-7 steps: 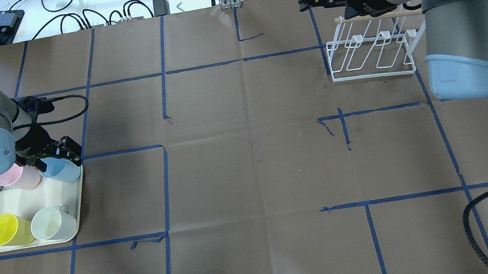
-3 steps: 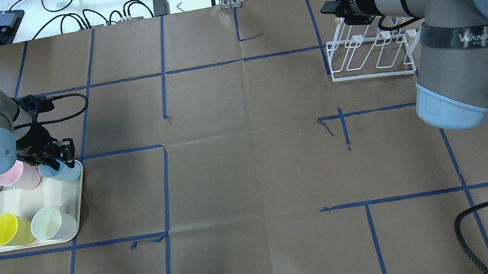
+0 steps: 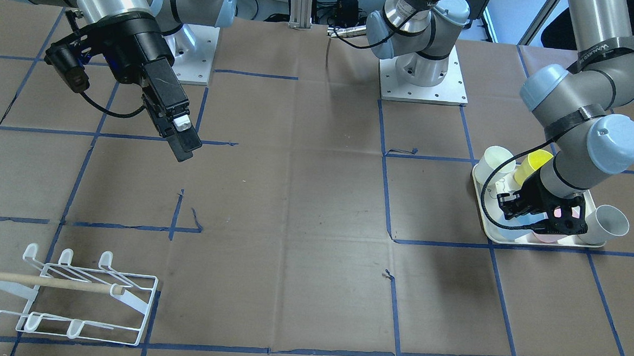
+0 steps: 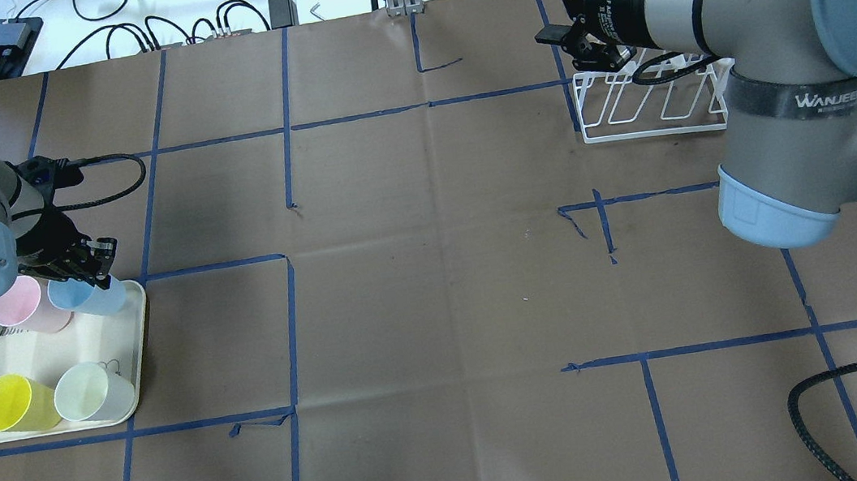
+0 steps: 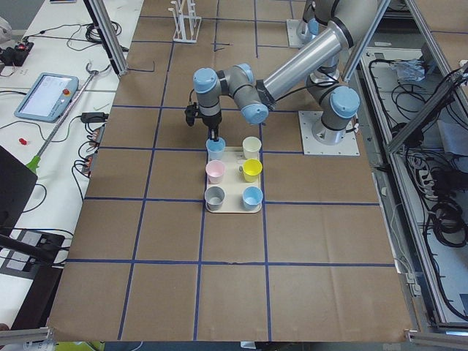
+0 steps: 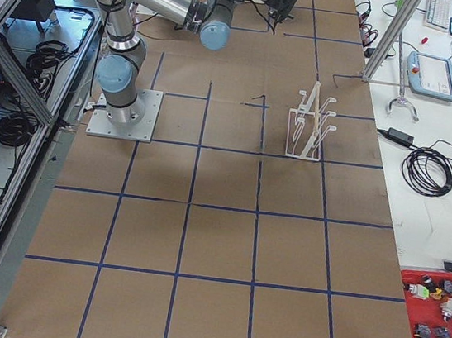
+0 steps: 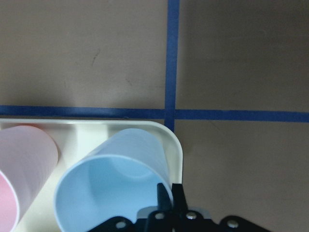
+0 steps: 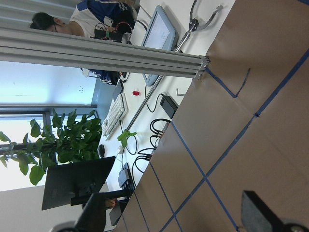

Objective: Transfer IKEA cup to right arm and place on rack

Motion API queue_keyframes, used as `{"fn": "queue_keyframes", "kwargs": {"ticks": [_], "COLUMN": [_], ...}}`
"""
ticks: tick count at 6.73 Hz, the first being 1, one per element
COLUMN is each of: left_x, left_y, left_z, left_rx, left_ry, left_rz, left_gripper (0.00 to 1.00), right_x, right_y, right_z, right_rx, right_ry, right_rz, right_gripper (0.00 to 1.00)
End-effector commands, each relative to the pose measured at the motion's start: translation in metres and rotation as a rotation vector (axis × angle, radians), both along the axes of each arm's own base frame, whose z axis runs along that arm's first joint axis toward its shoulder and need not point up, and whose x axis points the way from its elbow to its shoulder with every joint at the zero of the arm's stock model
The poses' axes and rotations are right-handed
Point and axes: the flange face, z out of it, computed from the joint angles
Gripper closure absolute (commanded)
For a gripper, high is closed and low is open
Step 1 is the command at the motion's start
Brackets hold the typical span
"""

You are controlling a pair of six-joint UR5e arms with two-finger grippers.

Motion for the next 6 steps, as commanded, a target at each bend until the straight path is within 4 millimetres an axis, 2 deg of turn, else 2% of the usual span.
{"fn": "queue_keyframes", "kwargs": {"ticks": [1,3,4,5,6], "left_x": [-0.013,-0.042,-0.058,-0.084,-0.090], "left_y": [0.006,-0.014,-0.028,-0.033,-0.043], "left_z": [0.056,0.135,0.154,0.156,0.154], "left_rx": [-0.042,-0.145,-0.194,-0.276,-0.351], "left_ry": [-0.011,-0.005,0.021,0.178,0.224], "left_rz": [0.023,-0.033,-0.069,-0.093,-0.113], "left_gripper": [1.00,1.00,1.00,1.00,1.00], "right_x": [0.005,0.006,0.010,0.013,0.014], "right_y": [0.004,-0.012,-0.013,-0.013,-0.008], "right_z": [-0.018,-0.054,-0.066,-0.076,-0.068], "right_rx": [-0.034,-0.087,-0.102,-0.089,-0.110], "right_ry": [-0.100,-0.150,-0.169,-0.189,-0.261], "right_rz": [-0.018,-0.024,0.014,0.051,0.046], "right_gripper": [0.00,0.00,0.00,0.00,0.00]}}
